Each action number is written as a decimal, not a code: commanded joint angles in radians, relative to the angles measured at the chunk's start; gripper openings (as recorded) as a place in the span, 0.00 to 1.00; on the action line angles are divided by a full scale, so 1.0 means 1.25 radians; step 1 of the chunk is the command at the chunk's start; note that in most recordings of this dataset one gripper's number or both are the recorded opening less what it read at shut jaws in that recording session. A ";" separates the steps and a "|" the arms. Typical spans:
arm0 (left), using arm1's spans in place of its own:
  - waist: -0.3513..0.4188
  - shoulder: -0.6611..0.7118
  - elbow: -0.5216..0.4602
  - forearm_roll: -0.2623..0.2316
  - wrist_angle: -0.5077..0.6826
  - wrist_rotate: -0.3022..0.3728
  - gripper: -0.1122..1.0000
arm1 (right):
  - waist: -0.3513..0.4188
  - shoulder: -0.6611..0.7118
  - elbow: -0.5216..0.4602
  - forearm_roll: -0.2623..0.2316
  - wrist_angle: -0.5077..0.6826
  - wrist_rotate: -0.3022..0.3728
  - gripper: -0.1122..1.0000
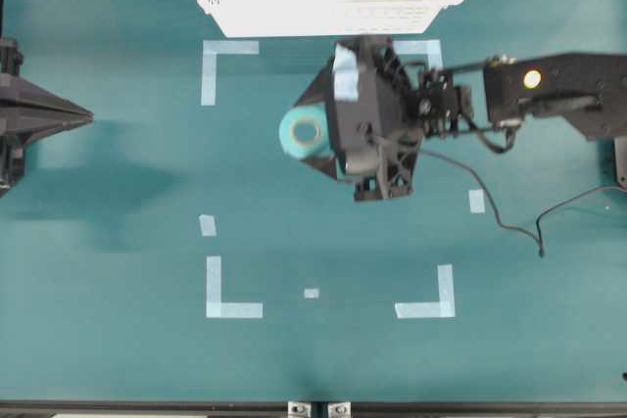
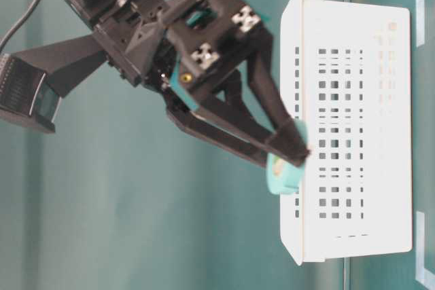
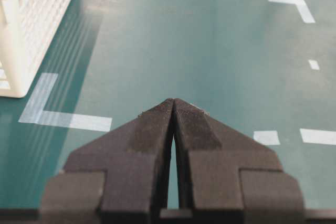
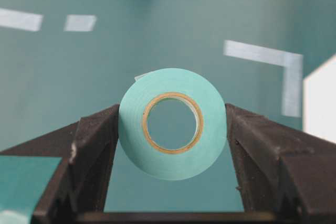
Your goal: Put the tape into the white basket.
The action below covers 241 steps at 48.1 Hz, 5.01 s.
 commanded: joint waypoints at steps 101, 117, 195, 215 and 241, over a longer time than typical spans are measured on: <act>-0.004 0.006 -0.005 0.002 -0.010 -0.001 0.00 | -0.390 -0.052 0.080 -0.001 -0.102 0.000 0.72; -0.004 0.006 -0.006 0.002 -0.010 -0.001 0.00 | -0.385 -0.052 0.086 -0.001 -0.088 -0.009 0.96; -0.004 0.006 -0.005 0.002 -0.010 -0.001 0.00 | -0.027 -0.201 0.248 -0.001 -0.142 -0.006 0.95; 0.004 0.006 -0.005 0.002 -0.011 0.000 0.00 | -0.027 -0.324 0.344 -0.001 -0.164 -0.002 0.95; 0.009 0.006 -0.002 0.002 -0.012 0.000 0.00 | -0.028 -0.560 0.518 0.000 -0.239 0.001 0.95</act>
